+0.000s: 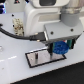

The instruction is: Insert the blue gear onto the right peg, followed by the red gear

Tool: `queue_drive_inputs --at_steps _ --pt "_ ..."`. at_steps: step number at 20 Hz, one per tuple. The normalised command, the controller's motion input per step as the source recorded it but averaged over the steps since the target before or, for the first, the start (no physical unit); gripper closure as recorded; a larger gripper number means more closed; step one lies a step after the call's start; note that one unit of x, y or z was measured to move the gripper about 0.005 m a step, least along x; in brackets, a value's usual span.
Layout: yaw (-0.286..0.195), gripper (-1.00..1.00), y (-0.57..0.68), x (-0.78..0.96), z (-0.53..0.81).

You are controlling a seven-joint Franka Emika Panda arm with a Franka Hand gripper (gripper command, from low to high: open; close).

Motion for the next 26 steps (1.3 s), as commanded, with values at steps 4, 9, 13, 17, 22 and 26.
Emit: queue_drive_inputs --at_steps 4,9,13,17,22,26 --pt "0.000 1.00 -0.06 0.05 -0.06" --pt "0.000 1.00 -0.04 0.07 0.23" --pt "0.000 1.00 -0.09 0.09 0.25" --pt "0.000 1.00 -0.05 0.11 0.04" --pt "0.000 1.00 -0.14 0.10 -0.01" --pt "0.000 1.00 -0.11 0.06 -0.02"
